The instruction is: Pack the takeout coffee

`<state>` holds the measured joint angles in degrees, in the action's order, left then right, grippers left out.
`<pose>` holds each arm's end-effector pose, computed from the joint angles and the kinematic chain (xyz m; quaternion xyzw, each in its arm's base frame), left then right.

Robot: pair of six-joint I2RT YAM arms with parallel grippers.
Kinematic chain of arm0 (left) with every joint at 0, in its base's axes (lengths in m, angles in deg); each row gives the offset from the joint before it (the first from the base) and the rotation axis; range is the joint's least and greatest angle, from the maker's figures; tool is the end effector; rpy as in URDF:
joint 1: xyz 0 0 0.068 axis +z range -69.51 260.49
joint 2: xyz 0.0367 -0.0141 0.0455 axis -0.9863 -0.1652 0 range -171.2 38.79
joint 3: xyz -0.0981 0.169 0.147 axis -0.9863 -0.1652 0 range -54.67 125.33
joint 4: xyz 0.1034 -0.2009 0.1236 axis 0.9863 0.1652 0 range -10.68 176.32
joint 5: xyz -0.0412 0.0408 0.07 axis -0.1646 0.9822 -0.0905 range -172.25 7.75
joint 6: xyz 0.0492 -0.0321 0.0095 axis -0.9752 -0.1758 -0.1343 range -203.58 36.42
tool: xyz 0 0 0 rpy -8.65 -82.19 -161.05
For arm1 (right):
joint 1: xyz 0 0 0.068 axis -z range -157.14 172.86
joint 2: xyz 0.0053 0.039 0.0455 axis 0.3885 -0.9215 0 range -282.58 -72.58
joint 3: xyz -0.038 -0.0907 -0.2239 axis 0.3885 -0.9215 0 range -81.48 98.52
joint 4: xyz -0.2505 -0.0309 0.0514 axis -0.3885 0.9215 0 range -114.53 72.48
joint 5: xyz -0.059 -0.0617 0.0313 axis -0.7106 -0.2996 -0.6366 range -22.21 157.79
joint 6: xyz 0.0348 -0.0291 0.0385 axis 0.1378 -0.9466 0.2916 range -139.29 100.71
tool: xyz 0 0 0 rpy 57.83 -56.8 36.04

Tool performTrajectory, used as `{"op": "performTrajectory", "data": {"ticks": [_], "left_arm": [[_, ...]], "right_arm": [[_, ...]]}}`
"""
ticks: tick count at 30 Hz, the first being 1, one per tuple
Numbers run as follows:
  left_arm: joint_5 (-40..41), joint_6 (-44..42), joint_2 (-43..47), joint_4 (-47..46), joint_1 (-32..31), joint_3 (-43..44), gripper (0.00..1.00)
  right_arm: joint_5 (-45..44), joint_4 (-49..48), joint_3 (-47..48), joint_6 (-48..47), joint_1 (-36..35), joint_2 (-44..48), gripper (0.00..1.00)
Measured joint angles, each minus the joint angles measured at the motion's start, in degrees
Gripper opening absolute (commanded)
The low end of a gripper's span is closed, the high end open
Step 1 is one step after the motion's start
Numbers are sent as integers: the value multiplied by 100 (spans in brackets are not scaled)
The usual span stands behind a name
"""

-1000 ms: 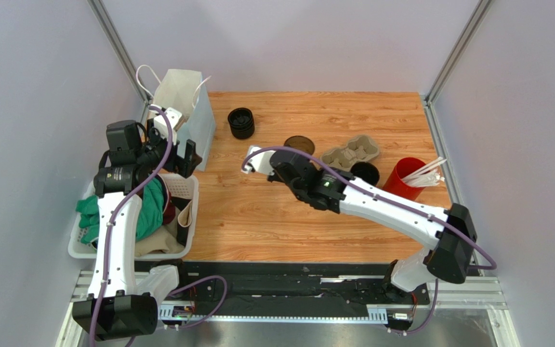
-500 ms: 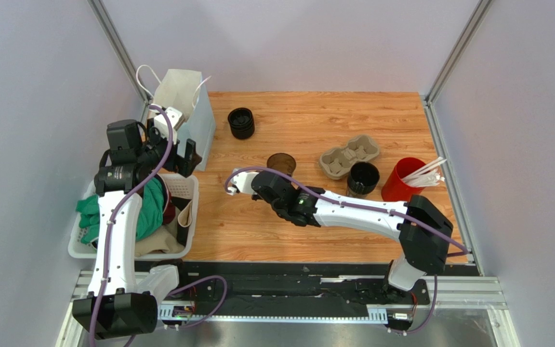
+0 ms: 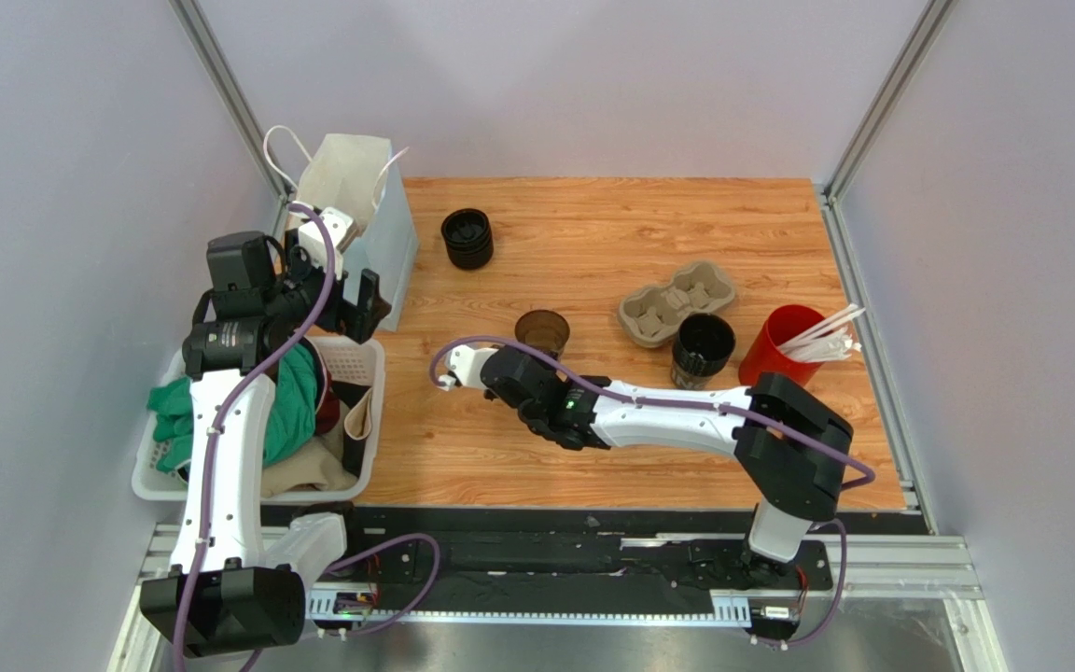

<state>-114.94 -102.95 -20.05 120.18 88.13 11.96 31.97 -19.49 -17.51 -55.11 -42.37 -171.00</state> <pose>0.2230 0.0061 0.3460 0.2197 0.8255 -0.1338 0.5024 0.1787 0.3265 0.1893 -0.5809 0.6484 -0.1658 0.4634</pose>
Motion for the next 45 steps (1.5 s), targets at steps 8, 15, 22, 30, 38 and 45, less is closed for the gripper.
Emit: {"op": "performTrajectory", "data": {"ticks": [8, 15, 22, 30, 38, 45], "left_arm": [[7, 0, 0, 0, 0, 0, 99], [9, 0, 0, 2, 0, 0, 99], [15, -2, 0, 2, 0, 0, 99], [15, -2, 0, 0, 0, 0, 99], [9, -2, -2, 2, 0, 0, 99], [-55, -4, -4, 9, 0, 0, 99]], "right_arm": [[-74, -166, -111, -2, -74, -227, 0], [-72, -249, -125, 0, -111, -238, 9], [-61, -223, -125, 0, -125, -275, 13], [-28, -103, -125, 11, -184, -280, 37], [168, 409, -57, 44, -184, -225, 57], [769, 1462, 581, 258, -149, 553, 86]]}}
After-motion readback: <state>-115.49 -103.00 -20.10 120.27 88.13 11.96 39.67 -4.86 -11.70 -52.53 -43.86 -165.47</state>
